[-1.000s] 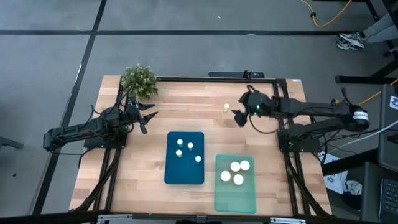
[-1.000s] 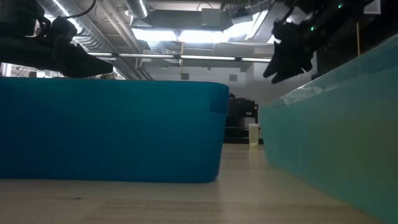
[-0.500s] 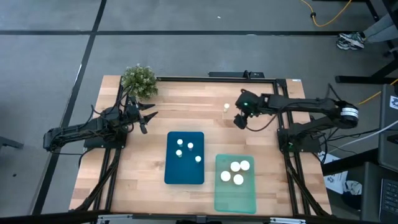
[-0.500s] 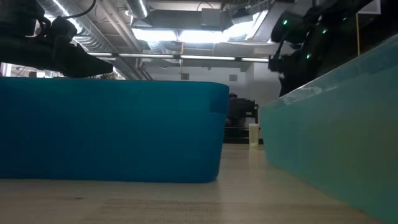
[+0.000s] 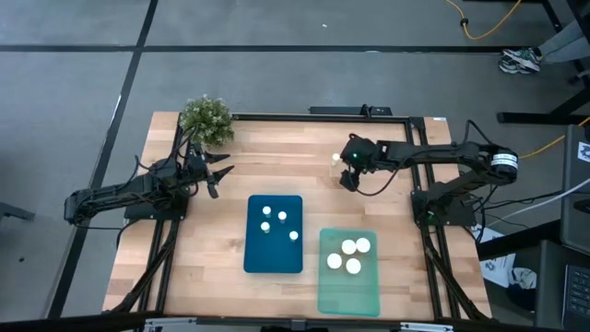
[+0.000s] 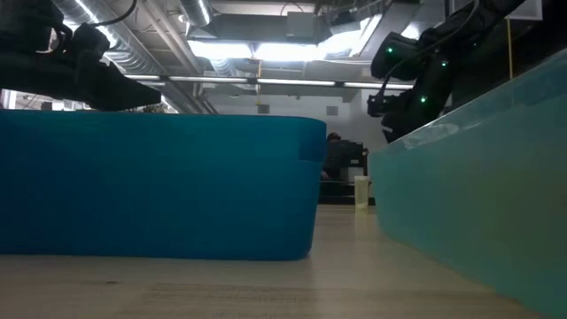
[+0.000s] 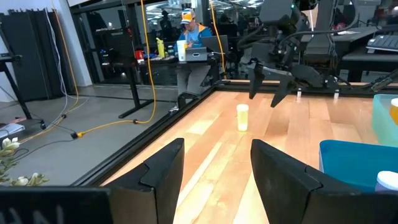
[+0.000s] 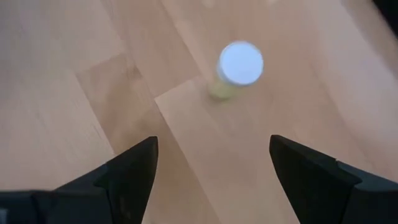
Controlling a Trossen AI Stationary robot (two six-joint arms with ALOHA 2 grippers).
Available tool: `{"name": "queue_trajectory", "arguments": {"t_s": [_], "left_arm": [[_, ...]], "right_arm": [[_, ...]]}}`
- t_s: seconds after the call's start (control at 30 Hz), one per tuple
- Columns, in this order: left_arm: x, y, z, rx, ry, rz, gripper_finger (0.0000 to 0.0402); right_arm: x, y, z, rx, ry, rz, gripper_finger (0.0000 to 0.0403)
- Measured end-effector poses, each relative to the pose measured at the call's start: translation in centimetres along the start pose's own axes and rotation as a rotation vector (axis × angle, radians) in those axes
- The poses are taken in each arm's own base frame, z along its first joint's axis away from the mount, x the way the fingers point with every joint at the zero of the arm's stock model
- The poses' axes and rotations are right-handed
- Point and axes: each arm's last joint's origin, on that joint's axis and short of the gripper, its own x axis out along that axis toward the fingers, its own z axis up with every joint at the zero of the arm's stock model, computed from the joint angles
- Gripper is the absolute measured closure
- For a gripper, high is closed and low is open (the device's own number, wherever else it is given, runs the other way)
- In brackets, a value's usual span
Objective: Pick and place medicine bottles into bin by pill shape (circle, oval)
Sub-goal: Put the yellow pill bottle into the blue bin
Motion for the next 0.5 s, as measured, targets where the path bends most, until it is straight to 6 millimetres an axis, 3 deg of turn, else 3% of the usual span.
{"name": "queue_trajectory", "arguments": {"t_s": [0.17, 0.33, 0.5], "left_arm": [[0.0, 0.0, 0.0, 0.0, 0.0, 0.0, 0.0224], [0.0, 0.0, 0.0, 0.0, 0.0, 0.0, 0.0224], [0.0, 0.0, 0.0, 0.0, 0.0, 0.0, 0.0224]], "right_arm": [[0.3, 0.0, 0.4, -0.061, -0.034, -0.036, 0.0092], [2.2, 0.2, 0.2, -0.093, 0.008, -0.042, 0.0092], [4.1, -0.1, 1.1, -0.019, -0.076, -0.07, 0.0092]]}}
